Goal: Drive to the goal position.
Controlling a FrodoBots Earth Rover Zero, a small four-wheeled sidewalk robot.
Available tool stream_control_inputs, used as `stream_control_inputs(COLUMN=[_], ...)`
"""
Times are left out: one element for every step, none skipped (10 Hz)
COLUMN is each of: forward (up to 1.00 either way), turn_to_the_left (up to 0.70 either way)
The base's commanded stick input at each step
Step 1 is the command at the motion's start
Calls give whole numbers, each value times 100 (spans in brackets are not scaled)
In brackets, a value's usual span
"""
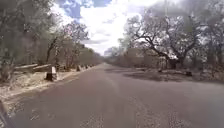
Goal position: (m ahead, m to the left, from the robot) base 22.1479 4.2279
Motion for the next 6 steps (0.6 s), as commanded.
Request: stream_control_inputs(forward=[70,70,70,70,70,70], turn_to_the_left=[0,0,0,0,0,0])
